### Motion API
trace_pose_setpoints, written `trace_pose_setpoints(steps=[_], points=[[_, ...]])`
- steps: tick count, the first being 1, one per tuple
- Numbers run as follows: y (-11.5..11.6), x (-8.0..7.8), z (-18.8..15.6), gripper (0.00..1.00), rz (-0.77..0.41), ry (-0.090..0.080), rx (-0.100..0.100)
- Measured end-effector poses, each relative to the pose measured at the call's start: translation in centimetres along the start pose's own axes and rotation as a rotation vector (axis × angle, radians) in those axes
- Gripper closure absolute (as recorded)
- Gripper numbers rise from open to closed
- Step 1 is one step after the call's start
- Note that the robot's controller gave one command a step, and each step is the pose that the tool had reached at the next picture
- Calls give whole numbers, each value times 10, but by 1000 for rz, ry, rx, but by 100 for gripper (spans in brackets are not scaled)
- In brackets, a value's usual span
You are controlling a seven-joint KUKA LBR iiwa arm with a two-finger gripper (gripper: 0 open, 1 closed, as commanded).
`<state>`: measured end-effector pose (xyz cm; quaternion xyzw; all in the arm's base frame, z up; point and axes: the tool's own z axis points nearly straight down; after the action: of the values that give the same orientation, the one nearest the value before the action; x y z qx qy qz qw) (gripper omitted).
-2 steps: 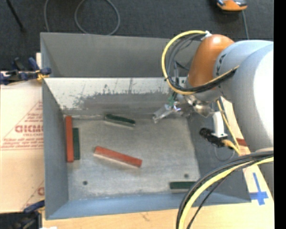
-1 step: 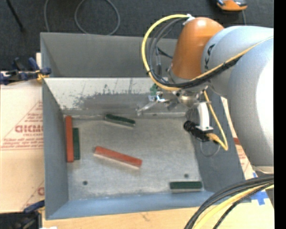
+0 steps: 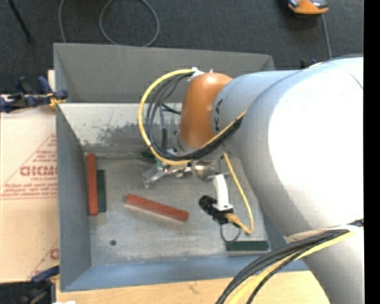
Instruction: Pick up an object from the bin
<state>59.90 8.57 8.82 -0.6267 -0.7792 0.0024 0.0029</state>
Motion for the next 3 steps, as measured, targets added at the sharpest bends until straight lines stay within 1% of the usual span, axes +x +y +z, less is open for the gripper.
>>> trace_pose_setpoints(steps=[1,2,3], points=[[-37,73,-61,0,-3,3,-10],[-88,28,23,0,34,-4,3],[-29,-5,18,0,123,-3,-11]])
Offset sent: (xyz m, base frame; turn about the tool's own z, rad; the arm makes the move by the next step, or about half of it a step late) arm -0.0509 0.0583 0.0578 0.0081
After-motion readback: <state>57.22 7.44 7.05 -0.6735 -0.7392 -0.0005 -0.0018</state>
